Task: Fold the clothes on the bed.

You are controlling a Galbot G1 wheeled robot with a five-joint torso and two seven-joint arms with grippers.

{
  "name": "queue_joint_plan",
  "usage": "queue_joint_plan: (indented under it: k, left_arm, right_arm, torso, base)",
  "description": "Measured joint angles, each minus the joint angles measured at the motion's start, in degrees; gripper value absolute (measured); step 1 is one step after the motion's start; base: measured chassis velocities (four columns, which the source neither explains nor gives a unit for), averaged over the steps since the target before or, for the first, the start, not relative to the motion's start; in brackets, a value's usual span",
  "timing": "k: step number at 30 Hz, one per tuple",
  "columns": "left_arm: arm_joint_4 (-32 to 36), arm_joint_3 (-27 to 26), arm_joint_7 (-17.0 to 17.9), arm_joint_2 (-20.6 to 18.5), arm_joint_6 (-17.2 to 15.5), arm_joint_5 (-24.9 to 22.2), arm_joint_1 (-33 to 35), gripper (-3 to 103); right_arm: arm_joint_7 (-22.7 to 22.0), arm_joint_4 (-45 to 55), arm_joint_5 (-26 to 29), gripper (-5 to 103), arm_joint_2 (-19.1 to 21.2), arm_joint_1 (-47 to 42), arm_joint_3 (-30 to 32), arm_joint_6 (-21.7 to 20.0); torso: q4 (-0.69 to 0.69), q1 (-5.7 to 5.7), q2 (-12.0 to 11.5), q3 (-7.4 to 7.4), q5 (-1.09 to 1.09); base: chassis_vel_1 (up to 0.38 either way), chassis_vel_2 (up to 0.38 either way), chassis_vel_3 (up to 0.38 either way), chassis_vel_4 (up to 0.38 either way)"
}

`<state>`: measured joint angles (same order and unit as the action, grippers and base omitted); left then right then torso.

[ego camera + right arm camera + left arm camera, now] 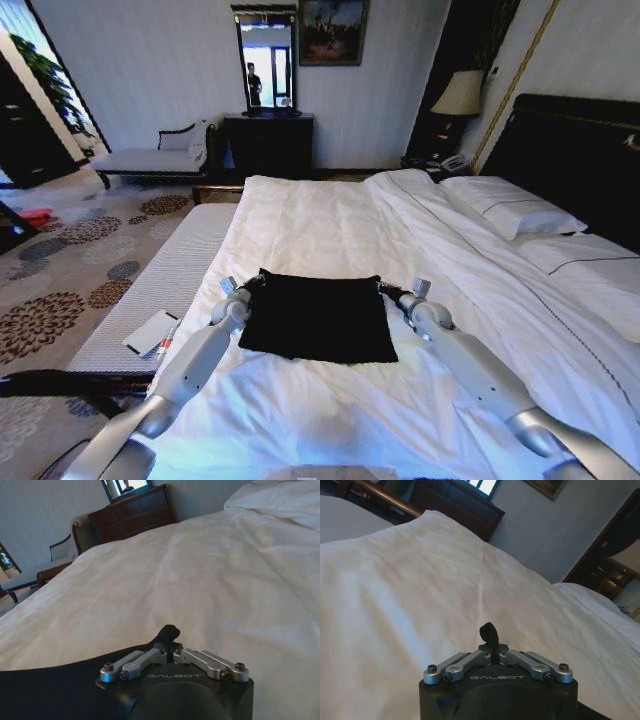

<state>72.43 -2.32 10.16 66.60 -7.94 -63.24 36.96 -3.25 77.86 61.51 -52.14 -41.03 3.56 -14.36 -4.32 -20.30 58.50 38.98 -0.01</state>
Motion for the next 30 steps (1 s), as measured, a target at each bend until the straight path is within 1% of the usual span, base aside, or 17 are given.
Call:
queue_joint_plan:
  k: [6, 14, 16, 18, 21, 22, 24, 26, 27, 30]
  left_arm:
    - [0.97, -1.47, 0.2, 0.65, 0.3, -1.03, 0.99, 2]
    - [7.44, -4.51, 0.24, -0.3, 1.71, -2.56, 5.43, 2]
    - [7.83, -4.72, 0.23, -0.39, 1.79, -2.67, 5.77, 2]
    - [10.48, -5.97, -0.05, -1.11, 2.22, -2.91, 8.21, 2]
    - [13.16, -6.92, -0.33, -2.14, 2.49, -2.91, 11.05, 2]
    - [13.16, -6.92, -0.33, -2.14, 2.49, -2.91, 11.05, 2]
    - [15.79, -8.33, -0.43, -2.94, 2.65, -2.9, 13.83, 2]
    - [17.03, -9.19, -0.44, -3.27, 2.69, -2.93, 15.13, 2]
    - [18.53, -10.27, -0.63, -3.73, 2.77, -2.95, 16.79, 2]
    - [20.04, -11.3, -0.88, -4.24, 2.9, -2.83, 18.45, 2]
  right_arm:
    - [0.41, 1.15, -0.26, 1, 0.29, -2.14, 1.21, 0.34]
    - [1.14, 5.03, -1.34, 1, 1.08, -8.31, 5.35, 2.05]
    - [1.15, 5.36, -1.28, 1, 1.15, -8.69, 5.61, 2.09]
    - [1.2, 7.59, -1.03, 1, 1.73, -10.73, 7.01, 2.31]
    - [1.24, 10.26, -1.0, 1, 2.32, -12.52, 8.07, 2.49]
    - [1.24, 10.26, -1.0, 1, 2.32, -12.52, 8.07, 2.49]
    - [1.25, 13.14, -0.95, 1, 2.86, -13.9, 8.91, 2.84]
    - [1.25, 14.72, -0.99, 1, 3.12, -14.58, 9.25, 3.0]
    - [1.23, 16.36, -1.41, 1, 3.43, -15.33, 9.54, 3.12]
    - [1.39, 17.87, -2.66, 1, 3.83, -16.4, 10.05, 3.5]
  torso:
    - [-0.01, 0.0, 0.0, 0.0, 0.0]
    - [-0.01, 0.0, 0.0, 0.0, 0.0]
    - [-0.01, 0.0, 0.0, 0.0, 0.0]
    - [-0.02, 0.0, 0.0, 0.0, 0.01]
    - [-0.01, 0.01, 0.0, 0.0, 0.01]
    - [-0.01, 0.01, 0.0, 0.0, 0.01]
    - [0.0, 0.02, 0.0, 0.0, -0.01]
    - [-0.01, 0.02, 0.01, -0.01, 0.0]
    - [-0.01, 0.02, 0.01, -0.01, 0.0]
    - [0.0, 0.01, 0.01, -0.01, 0.0]
  base:
    - [0.0, 0.0, 0.0, 0.0]
    - [0.0, 0.0, 0.0, 0.0]
    - [0.0, 0.0, 0.0, 0.0]
    - [0.0, 0.0, 0.0, 0.0]
    - [0.0, 0.0, 0.0, 0.0]
    - [0.0, 0.0, 0.0, 0.0]
    - [0.0, 0.0, 0.0, 0.0]
    - [0.0, 0.0, 0.0, 0.0]
    - [0.0, 0.0, 0.0, 0.0]
    - [0.0, 0.0, 0.0, 0.0]
